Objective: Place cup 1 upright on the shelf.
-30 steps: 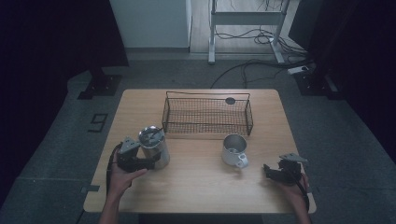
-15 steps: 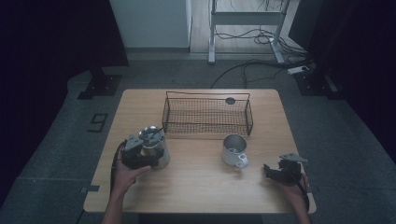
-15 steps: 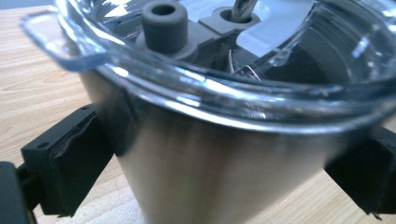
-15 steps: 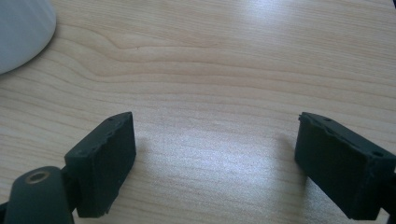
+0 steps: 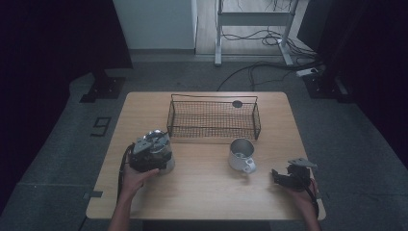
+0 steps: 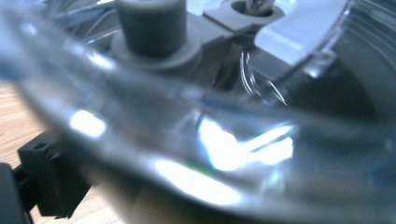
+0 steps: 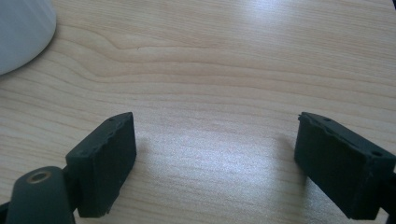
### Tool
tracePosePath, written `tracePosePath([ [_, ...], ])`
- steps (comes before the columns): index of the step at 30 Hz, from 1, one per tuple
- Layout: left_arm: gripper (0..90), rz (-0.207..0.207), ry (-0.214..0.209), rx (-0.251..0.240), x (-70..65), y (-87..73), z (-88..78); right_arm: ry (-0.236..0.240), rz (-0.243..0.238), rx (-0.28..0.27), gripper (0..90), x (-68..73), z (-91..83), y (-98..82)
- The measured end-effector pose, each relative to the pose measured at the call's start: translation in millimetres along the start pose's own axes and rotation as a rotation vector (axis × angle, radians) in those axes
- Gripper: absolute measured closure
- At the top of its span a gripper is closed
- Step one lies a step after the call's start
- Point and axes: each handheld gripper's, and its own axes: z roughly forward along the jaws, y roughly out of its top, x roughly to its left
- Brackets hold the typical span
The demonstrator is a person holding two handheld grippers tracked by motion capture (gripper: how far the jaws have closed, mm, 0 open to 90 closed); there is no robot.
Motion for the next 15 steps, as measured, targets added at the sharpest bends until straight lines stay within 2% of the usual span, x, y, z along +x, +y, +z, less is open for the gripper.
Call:
tracePosePath([
  [10, 2.2, 0.007, 0.013, -0.031, -1.8, 2.3, 9.2, -0.002, 0.002, -0.001, 12.9, 0.3, -0.3, -0.4],
  [15, 3.5, 0.03, 0.018, -0.036, -2.2, 1.4, 8.5, -0.002, 0.002, -0.001, 12.9, 0.3, -0.3, -0.4],
])
